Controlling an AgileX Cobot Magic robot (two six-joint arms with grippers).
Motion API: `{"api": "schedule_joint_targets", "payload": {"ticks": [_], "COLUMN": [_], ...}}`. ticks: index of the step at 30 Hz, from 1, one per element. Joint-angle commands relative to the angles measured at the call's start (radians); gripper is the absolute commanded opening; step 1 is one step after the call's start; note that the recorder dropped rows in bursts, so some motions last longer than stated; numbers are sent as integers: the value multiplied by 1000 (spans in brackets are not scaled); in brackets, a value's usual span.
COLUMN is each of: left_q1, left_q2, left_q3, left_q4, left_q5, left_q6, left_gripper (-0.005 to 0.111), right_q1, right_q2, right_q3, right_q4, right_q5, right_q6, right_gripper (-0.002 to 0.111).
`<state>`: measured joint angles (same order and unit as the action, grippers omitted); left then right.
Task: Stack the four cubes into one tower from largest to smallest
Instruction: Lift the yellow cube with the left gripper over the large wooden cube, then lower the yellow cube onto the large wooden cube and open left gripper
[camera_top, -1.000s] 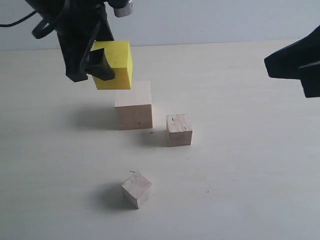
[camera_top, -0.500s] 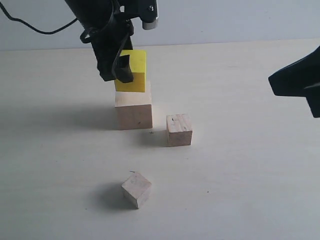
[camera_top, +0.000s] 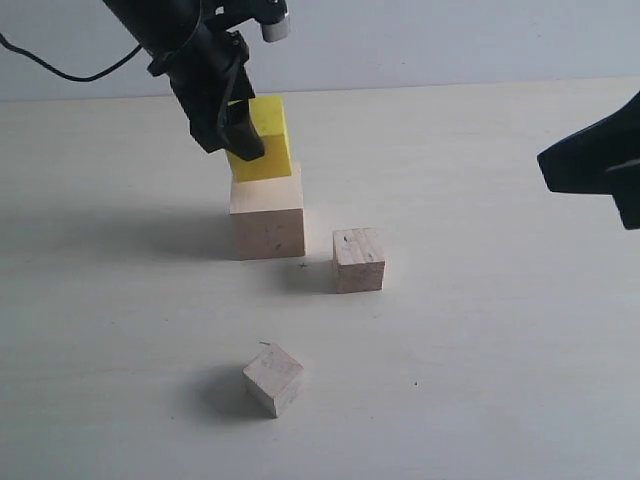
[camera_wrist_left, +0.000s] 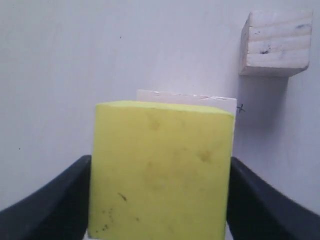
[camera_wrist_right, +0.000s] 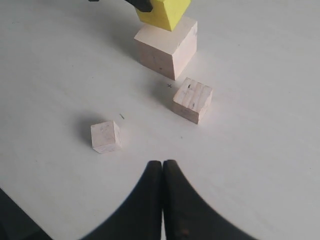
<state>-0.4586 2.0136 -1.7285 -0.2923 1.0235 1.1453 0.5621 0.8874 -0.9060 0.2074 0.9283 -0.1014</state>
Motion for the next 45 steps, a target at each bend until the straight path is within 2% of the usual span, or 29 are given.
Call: {"api": "schedule_joint_targets", "payload": {"ticks": [1, 45], "left_q1": [-3, -9], "left_q2": [-1, 45], "left_q3": [-7, -2], "left_q4": [-18, -25], "left_q5": [-3, 10], "left_q6": [9, -1], "left_gripper": [0, 0], "right_q1": [-3, -3], "right_q2": [-3, -3], "right_q3": [2, 2], "right_q4": [1, 1], "right_q5": [-11, -16], "right_q6": [0, 8], "right_gripper": [0, 0]}}
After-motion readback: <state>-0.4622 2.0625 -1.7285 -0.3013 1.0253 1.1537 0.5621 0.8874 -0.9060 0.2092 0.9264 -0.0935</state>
